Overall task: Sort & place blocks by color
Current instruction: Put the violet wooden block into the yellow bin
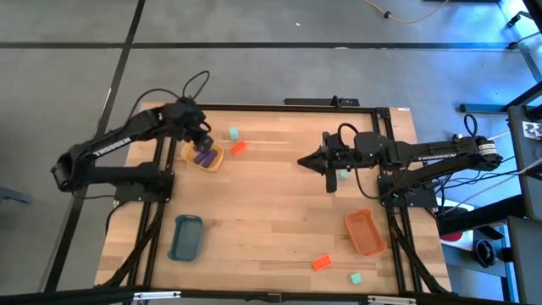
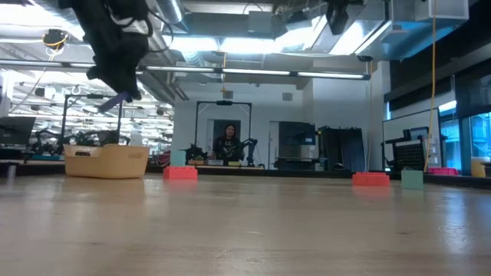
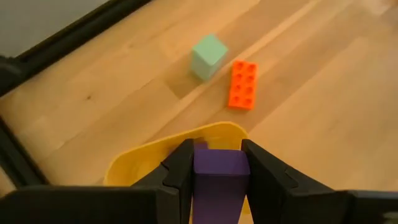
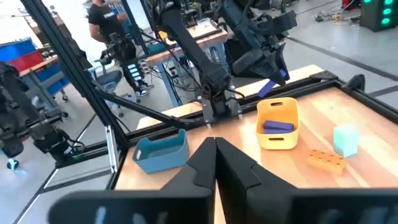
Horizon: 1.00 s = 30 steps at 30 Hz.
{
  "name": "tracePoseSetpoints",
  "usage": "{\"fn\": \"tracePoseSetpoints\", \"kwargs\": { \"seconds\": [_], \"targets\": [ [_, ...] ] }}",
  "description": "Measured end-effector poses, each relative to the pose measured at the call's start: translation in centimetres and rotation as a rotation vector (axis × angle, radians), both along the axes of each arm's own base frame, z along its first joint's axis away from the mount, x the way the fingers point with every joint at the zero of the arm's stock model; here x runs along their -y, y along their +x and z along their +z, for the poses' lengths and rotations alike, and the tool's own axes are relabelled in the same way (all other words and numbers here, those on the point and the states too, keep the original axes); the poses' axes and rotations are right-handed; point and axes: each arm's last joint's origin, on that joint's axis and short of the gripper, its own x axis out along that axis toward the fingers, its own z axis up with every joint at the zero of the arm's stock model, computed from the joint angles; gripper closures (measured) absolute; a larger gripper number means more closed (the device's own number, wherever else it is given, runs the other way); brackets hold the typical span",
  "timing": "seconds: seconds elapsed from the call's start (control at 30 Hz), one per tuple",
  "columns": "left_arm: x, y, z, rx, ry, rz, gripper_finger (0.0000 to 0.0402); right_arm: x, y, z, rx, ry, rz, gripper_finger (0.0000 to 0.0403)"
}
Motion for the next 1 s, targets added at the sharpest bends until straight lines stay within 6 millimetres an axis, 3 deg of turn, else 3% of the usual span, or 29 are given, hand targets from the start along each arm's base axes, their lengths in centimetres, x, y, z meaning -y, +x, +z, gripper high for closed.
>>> {"fn": "tracePoseSetpoints", "kwargs": {
  "seconds": [0.33, 0.6, 0.73, 1.0],
  "targets": [
    [-1.0, 0.3, -1.7, -0.097, -0.045, 0.027, 0.0302, 0.0, -0.1, -0.3, -0.034, 0.000, -0.012, 0.0401],
    [-0.8, 0.0, -6.0, -0.106, -0.088, 0.080, 0.0302, 0.0, -0.1, -0.3, -0.034, -0.002, -0.012, 0.0402],
    [-0.9, 0.2, -6.9, -0.062, -0.083, 0.084, 0.0302, 0.0, -0.1, -0.3, -0.034, -0.001, -0.012, 0.0402],
    [-0.5, -0.3, -9.6, -0.138, -0.129, 0.111, 0.0302, 0.0, -0.1, -0.3, -0.037, -0.006, -0.013, 0.0403]
  ]
}}
